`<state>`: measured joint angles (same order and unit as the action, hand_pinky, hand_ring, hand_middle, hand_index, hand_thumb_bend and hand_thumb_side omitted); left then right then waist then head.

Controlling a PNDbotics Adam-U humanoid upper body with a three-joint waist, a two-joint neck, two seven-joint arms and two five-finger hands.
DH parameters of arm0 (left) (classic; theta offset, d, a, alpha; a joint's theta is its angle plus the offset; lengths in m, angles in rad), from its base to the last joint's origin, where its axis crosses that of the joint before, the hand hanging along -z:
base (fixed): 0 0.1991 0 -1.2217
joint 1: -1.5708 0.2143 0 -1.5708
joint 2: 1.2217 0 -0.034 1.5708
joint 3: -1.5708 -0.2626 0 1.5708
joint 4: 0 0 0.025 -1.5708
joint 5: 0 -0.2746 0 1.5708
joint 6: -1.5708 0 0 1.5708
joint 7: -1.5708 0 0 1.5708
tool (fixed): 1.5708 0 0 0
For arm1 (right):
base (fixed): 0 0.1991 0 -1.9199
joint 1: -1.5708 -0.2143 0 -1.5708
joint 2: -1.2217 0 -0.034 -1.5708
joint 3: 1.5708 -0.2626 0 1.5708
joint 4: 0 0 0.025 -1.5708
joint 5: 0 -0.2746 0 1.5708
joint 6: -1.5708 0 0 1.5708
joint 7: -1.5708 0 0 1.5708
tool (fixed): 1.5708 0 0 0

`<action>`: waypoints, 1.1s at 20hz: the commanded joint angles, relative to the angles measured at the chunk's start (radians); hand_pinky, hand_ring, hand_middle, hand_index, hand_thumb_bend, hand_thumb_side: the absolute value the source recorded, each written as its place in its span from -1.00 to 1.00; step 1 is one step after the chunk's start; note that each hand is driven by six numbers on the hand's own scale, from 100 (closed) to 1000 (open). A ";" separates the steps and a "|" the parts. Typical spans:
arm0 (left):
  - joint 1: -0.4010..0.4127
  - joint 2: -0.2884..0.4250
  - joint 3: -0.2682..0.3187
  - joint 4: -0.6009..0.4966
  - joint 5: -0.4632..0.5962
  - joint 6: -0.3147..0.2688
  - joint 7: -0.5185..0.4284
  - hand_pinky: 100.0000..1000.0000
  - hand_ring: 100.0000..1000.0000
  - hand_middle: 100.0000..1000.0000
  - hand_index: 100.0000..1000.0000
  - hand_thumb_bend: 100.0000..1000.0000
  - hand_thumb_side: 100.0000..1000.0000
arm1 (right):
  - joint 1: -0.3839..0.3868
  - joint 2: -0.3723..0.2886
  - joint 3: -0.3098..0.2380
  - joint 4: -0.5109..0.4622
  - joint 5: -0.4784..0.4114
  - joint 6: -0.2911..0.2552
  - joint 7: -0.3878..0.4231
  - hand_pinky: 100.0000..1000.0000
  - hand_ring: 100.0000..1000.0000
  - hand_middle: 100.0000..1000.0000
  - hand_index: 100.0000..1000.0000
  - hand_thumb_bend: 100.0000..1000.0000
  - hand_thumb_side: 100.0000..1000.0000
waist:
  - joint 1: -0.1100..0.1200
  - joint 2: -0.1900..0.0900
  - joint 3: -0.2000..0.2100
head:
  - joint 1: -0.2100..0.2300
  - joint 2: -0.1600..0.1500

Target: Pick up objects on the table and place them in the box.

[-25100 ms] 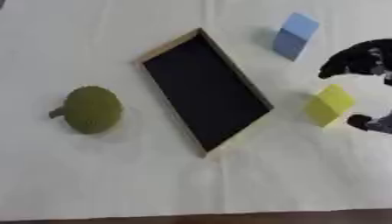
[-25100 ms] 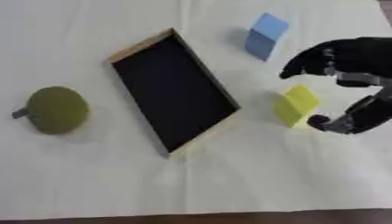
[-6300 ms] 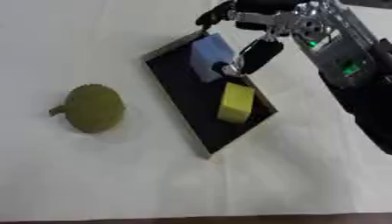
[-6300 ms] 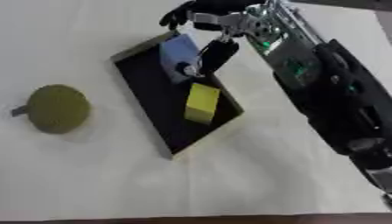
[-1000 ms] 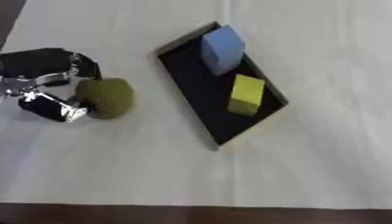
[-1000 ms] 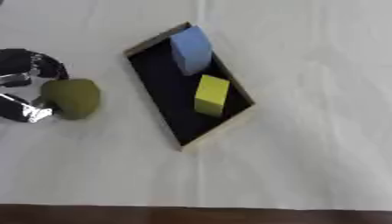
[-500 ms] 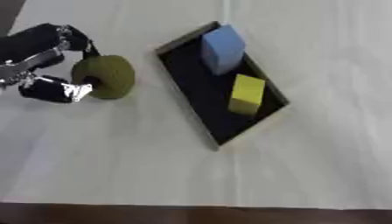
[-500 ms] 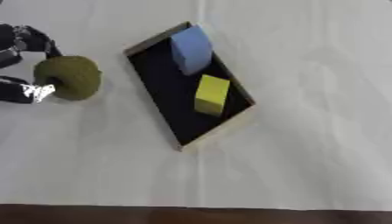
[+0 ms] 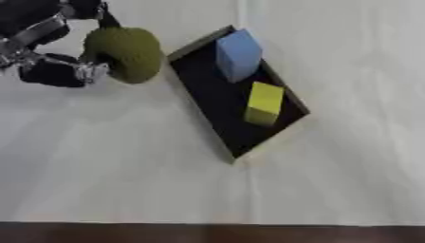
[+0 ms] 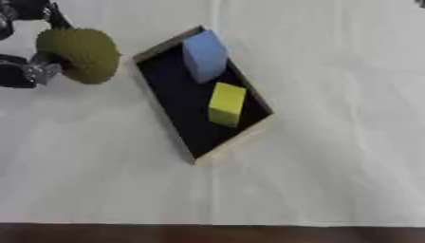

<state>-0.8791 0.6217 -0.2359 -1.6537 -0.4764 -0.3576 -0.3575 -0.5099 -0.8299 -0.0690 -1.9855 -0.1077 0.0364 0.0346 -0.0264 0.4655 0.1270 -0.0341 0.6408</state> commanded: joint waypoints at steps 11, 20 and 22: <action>-0.047 -0.174 -0.021 0.121 -0.079 -0.036 -0.104 0.37 0.15 -0.28 0.20 -1.00 -0.80 | -0.020 -0.012 -0.020 -0.014 -0.013 -0.014 -0.003 0.70 0.48 0.14 0.45 -1.00 -0.06 | 0.005 -0.028 -0.020 | -0.025 -0.008; -0.049 -0.245 -0.013 0.232 -0.178 -0.050 -0.122 0.40 0.20 -0.22 0.26 -1.00 -0.77 | -0.016 -0.001 -0.025 -0.014 -0.016 -0.013 -0.003 0.70 0.47 0.14 0.45 -1.00 -0.05 | 0.005 -0.025 -0.026 | -0.017 -0.014; -0.050 -0.256 -0.010 0.248 -0.200 -0.056 -0.115 0.44 0.27 -0.16 0.36 -1.00 -0.71 | -0.013 0.001 -0.027 -0.014 -0.017 -0.011 -0.003 0.70 0.47 0.14 0.45 -1.00 -0.05 | 0.004 -0.024 -0.026 | -0.017 -0.015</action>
<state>-0.9124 0.3645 -0.2581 -1.4063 -0.6615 -0.4086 -0.4763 -0.5178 -0.8121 -0.0796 -1.9855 -0.1176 0.0264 0.0314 -0.0213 0.4641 0.1032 -0.0536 0.6374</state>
